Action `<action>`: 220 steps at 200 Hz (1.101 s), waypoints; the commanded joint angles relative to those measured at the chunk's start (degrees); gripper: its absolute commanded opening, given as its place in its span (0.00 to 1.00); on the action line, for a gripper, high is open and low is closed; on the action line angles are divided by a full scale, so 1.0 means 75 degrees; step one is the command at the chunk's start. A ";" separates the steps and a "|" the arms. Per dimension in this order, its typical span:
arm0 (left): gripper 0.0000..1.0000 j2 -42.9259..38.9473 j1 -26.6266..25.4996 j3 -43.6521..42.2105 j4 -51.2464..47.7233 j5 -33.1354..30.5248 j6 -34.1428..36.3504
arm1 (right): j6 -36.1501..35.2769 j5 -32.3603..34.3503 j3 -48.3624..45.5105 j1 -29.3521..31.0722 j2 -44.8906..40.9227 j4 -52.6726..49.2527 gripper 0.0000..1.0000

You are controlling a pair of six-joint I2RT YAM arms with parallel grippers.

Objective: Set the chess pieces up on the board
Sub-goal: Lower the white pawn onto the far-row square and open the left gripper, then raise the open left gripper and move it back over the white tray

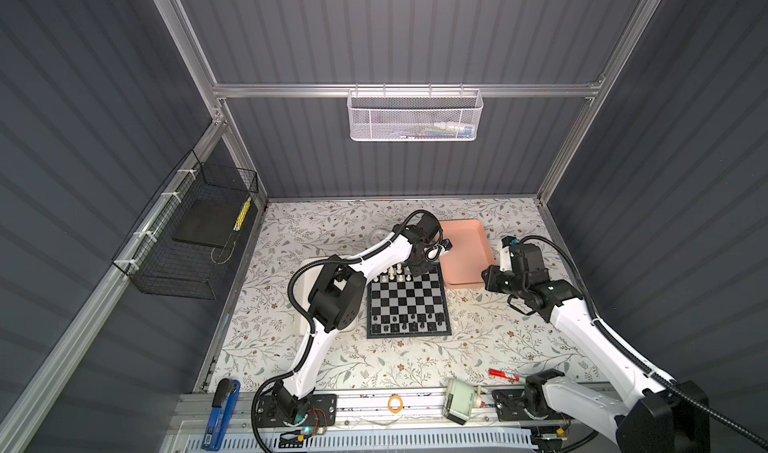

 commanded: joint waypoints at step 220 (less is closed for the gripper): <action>0.56 -0.1911 -0.0093 0.0076 -0.0413 -0.0215 -0.0031 | -0.0237 0.0015 0.0150 -0.0114 -0.0130 0.0084 0.26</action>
